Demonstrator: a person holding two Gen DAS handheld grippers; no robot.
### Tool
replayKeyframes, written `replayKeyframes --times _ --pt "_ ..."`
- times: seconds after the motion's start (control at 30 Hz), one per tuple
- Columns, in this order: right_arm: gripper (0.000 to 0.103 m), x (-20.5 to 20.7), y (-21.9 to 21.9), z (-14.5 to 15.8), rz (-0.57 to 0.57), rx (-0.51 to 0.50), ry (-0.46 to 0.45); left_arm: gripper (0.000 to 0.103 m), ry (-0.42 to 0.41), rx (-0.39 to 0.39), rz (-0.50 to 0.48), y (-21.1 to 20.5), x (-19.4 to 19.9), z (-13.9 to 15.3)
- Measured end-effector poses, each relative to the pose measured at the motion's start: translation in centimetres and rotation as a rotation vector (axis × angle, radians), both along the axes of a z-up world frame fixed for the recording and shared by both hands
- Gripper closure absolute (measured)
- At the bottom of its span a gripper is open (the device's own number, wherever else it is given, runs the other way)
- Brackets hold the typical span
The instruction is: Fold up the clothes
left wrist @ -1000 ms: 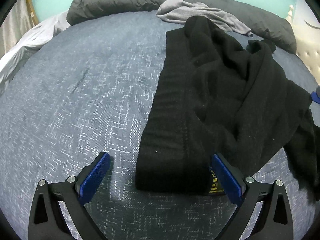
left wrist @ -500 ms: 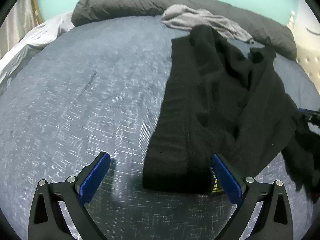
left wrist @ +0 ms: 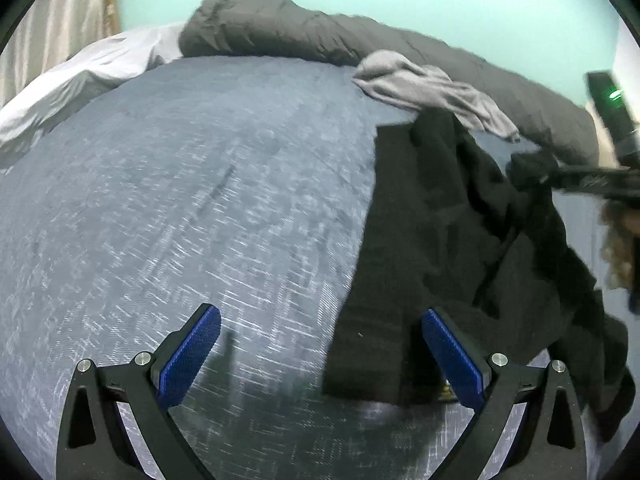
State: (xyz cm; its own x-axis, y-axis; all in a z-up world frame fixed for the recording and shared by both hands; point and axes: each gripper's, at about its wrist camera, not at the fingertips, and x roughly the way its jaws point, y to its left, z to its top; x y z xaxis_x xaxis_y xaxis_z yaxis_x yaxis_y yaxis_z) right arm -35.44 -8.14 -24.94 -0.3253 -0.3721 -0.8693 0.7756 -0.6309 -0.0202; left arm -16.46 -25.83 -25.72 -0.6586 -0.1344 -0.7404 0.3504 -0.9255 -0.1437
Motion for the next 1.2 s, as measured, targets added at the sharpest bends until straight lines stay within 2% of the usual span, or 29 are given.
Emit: replayKeyframes --times 0.1,0.17,0.2,0.23,0.33,0.53,0.67,0.9,1.0,1.03,1.1,1.13,1.2 --pt "0.046 -0.9 -2.9 -1.4 0.046 0.067 0.007 0.0 0.008 0.01 0.017 -0.7 0.4 -0.2" --pt "0.069 -1.6 -4.2 -1.9 0.063 0.094 0.015 0.0 0.001 0.017 0.018 -0.9 0.4 -0.6" --pt "0.076 -2.0 -4.1 -1.6 0.051 0.082 0.025 0.0 -0.001 0.018 0.018 -1.0 0.4 -0.6" --pt "0.094 -2.4 -3.9 -1.3 0.04 0.07 0.034 0.0 -0.002 0.019 0.019 -1.0 0.4 -0.7" --pt "0.1 -3.6 -3.4 -0.4 0.006 0.033 0.062 0.0 0.003 0.022 0.024 -1.2 0.2 -0.7" --pt "0.1 -7.0 -2.2 2.4 -0.089 -0.046 0.134 0.0 0.0 0.034 0.027 -1.4 -0.1 -1.1" --pt "0.1 -10.7 -1.4 4.7 -0.201 -0.034 0.215 0.0 -0.001 0.028 0.026 -1.4 -0.1 -1.2" --pt "0.1 -13.6 -0.3 3.6 -0.276 0.05 0.191 0.0 -0.001 0.03 0.019 -1.1 -0.4 -1.4" --pt "0.097 -12.4 0.4 3.5 -0.275 -0.01 0.17 0.0 -0.003 0.031 0.016 -1.1 -0.5 -1.4" --pt "0.092 -11.4 0.6 3.8 -0.25 -0.044 0.167 0.0 -0.002 0.032 0.016 -1.2 -0.5 -1.4" --pt "0.073 -9.1 0.6 4.5 -0.172 -0.114 0.156 0.0 0.0 0.036 0.021 -1.3 -0.4 -1.4" --pt "0.057 -8.0 0.6 4.8 -0.133 -0.148 0.15 0.0 0.0 0.037 0.022 -1.3 -0.4 -1.4" --pt "0.054 -5.7 0.4 4.9 -0.041 -0.183 0.108 0.0 -0.001 0.038 0.022 -1.3 -0.4 -1.4"
